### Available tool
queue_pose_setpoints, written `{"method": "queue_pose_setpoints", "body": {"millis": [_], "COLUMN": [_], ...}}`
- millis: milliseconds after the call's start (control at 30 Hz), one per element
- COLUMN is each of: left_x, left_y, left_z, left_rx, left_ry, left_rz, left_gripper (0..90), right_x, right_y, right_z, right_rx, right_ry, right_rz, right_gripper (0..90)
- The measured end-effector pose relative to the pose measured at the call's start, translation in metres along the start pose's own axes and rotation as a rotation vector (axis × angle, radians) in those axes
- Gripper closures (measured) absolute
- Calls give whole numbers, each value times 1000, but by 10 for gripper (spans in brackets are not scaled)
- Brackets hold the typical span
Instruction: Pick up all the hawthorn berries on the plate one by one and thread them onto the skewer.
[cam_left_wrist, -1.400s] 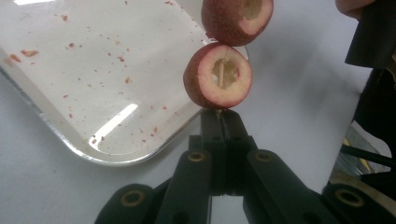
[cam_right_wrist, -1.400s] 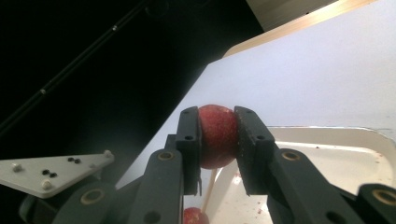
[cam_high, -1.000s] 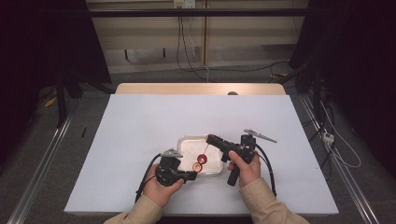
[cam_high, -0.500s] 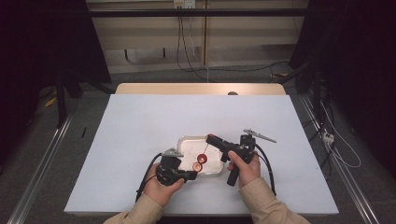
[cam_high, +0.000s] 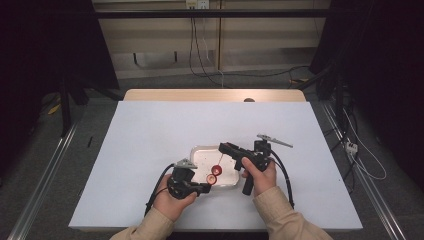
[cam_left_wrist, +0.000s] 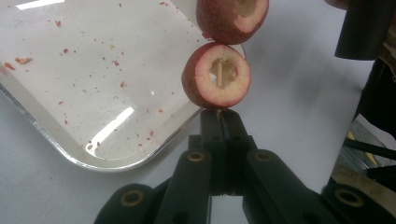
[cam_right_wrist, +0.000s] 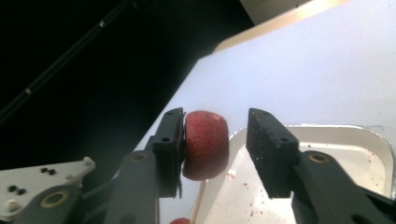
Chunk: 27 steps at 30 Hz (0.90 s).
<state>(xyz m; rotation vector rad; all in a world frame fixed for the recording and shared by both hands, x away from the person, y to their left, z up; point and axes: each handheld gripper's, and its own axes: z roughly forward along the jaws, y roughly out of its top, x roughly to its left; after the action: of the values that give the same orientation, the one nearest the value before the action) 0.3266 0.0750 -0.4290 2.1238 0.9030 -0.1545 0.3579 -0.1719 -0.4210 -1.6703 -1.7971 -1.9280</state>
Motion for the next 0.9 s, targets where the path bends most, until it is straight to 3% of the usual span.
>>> {"method": "queue_pose_setpoints", "body": {"millis": [67,133,233,367,467,533,667,700,900], "left_x": [-2,-1,-3,0,1,-1,0,-1,-1], "left_y": [0,-1,0,1,0,0,2,2,1], "left_z": [1,1,-3,-2,-2,-1,-1,-2,-2], "left_rx": [5,-2,-13,-21,-27,-25,-36,-40,-39], "left_ry": [-2,14,27,18,-3,16,10,28,16], "left_rz": [7,5,15,-4,-13,-4,-4,2,-2], "left_gripper": [900,900,900,900,900,900,900,900,900], "right_x": [1,4,6,9,12,11,12,12,15], "right_y": [0,-2,-4,-4,-6,-6,-5,-5,-6], "right_z": [2,3,2,0,0,1,0,0,0], "right_rx": [13,5,-10,-38,-30,-33,-42,-52,-53], "right_ry": [3,8,-1,11,17,17,21,24,47], "right_rz": [-9,-15,-12,-25,-56,-52,-57,-52,-58], "right_gripper": [708,721,726,728,728,728,728,729,729]}}
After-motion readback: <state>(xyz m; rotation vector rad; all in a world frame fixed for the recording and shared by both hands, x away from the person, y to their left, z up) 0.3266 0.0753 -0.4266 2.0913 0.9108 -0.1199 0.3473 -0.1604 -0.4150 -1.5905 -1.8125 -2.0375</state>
